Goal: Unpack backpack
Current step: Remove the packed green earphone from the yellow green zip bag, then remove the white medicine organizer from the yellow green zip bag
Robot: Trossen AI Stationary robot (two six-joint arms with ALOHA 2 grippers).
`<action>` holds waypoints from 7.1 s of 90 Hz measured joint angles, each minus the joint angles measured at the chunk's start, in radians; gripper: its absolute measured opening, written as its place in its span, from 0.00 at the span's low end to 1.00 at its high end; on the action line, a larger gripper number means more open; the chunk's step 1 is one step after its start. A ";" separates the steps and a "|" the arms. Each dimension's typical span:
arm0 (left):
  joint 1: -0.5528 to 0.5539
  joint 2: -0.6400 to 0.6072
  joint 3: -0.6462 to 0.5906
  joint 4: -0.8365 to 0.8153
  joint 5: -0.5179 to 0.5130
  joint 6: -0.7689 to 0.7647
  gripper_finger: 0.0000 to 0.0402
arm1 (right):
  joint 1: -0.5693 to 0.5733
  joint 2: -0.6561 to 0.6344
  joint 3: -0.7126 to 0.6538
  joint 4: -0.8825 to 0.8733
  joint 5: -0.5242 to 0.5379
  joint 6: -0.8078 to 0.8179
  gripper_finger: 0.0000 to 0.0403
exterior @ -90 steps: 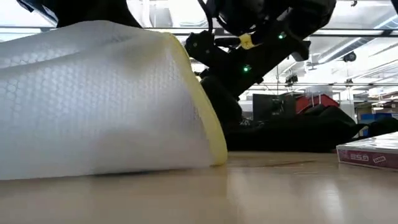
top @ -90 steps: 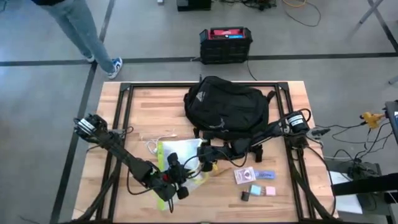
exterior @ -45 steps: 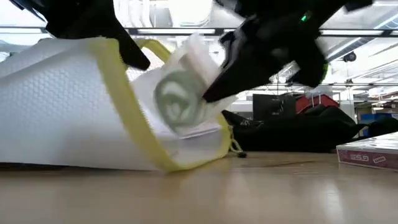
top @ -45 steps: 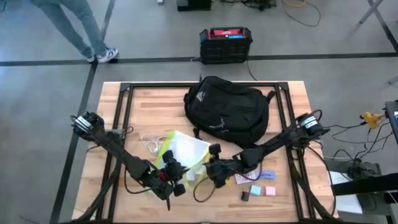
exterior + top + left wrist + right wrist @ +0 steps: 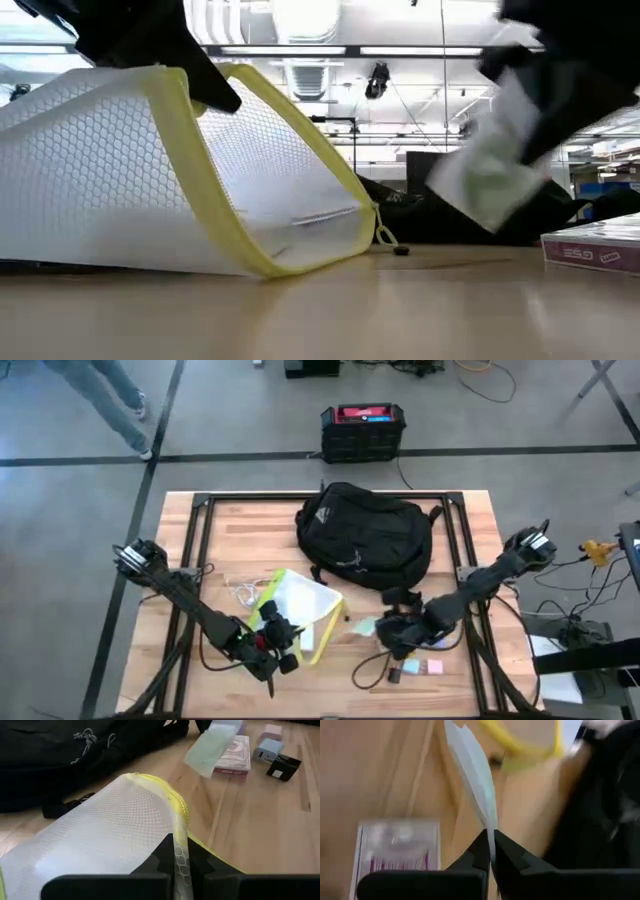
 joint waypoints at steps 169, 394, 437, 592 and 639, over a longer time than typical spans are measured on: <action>-0.065 -0.030 0.028 -0.009 -0.130 0.134 0.00 | -0.253 0.514 0.396 0.431 -0.220 -0.311 0.42; -0.068 0.006 0.021 -0.018 0.033 0.077 0.00 | -0.269 0.630 0.345 0.821 0.236 0.091 0.67; -0.073 -0.004 0.021 -0.113 0.060 -0.001 0.00 | -0.281 0.579 0.337 0.829 0.242 0.138 0.67; -0.082 -0.062 0.020 -0.168 0.071 -0.032 0.00 | -0.334 0.681 0.389 0.810 0.072 0.068 0.19; -0.084 -0.063 0.020 -0.229 0.139 -0.130 0.00 | -0.320 0.678 0.387 0.809 0.033 0.067 0.14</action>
